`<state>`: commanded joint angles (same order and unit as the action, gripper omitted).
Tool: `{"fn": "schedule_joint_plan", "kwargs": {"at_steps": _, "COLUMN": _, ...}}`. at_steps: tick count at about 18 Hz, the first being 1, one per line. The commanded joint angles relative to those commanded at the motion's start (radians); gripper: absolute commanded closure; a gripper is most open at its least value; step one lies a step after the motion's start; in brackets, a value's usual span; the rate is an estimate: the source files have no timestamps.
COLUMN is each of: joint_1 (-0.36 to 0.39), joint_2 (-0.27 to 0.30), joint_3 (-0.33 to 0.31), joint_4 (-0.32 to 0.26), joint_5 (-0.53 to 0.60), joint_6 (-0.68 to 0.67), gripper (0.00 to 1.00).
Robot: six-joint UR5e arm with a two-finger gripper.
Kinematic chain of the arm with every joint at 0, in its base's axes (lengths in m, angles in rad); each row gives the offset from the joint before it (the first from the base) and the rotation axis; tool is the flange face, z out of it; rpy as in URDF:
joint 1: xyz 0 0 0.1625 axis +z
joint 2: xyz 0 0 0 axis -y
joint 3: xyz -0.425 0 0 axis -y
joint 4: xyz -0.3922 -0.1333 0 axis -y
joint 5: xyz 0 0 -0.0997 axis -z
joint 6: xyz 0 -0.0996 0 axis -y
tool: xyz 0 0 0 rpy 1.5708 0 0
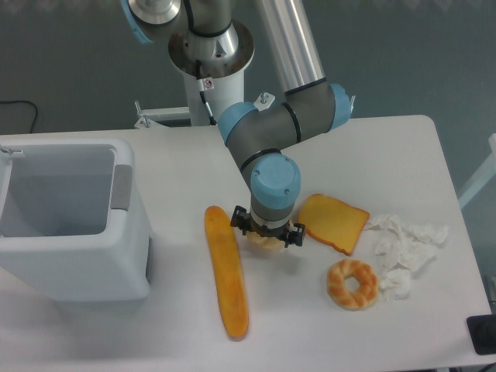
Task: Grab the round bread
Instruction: 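Close the gripper fingers around the round bun, then lift the gripped round bun up off the table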
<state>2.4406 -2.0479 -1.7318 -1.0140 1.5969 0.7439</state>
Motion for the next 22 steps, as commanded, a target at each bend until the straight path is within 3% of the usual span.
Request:
{"fn": "schedule_joint_plan", "kwargs": {"at_steps": 6, "joint_1": -0.006, "joint_2": -0.009, "joint_3": -0.002, "joint_4": 0.000, "joint_5": 0.067, "joint_6": 0.012, "gripper": 0.00}}
{"fn": "schedule_joint_plan", "kwargs": {"at_steps": 15, "joint_1": -0.014, "joint_2": -0.020, "joint_3": 0.003, "joint_4": 0.009, "joint_5": 0.063, "joint_6": 0.000, "gripper": 0.03}}
{"fn": "schedule_joint_plan", "kwargs": {"at_steps": 18, "joint_1": -0.014, "joint_2": -0.020, "joint_3": 0.006, "joint_4": 0.009, "joint_5": 0.063, "joint_6": 0.000, "gripper": 0.31}}
{"fn": "schedule_joint_plan", "kwargs": {"at_steps": 20, "joint_1": -0.014, "joint_2": -0.020, "joint_3": 0.012, "joint_4": 0.008, "joint_5": 0.063, "joint_6": 0.000, "gripper": 0.42}}
{"fn": "schedule_joint_plan", "kwargs": {"at_steps": 22, "joint_1": -0.014, "joint_2": -0.018, "joint_3": 0.011, "joint_4": 0.006, "joint_5": 0.063, "joint_6": 0.000, "gripper": 0.69}}
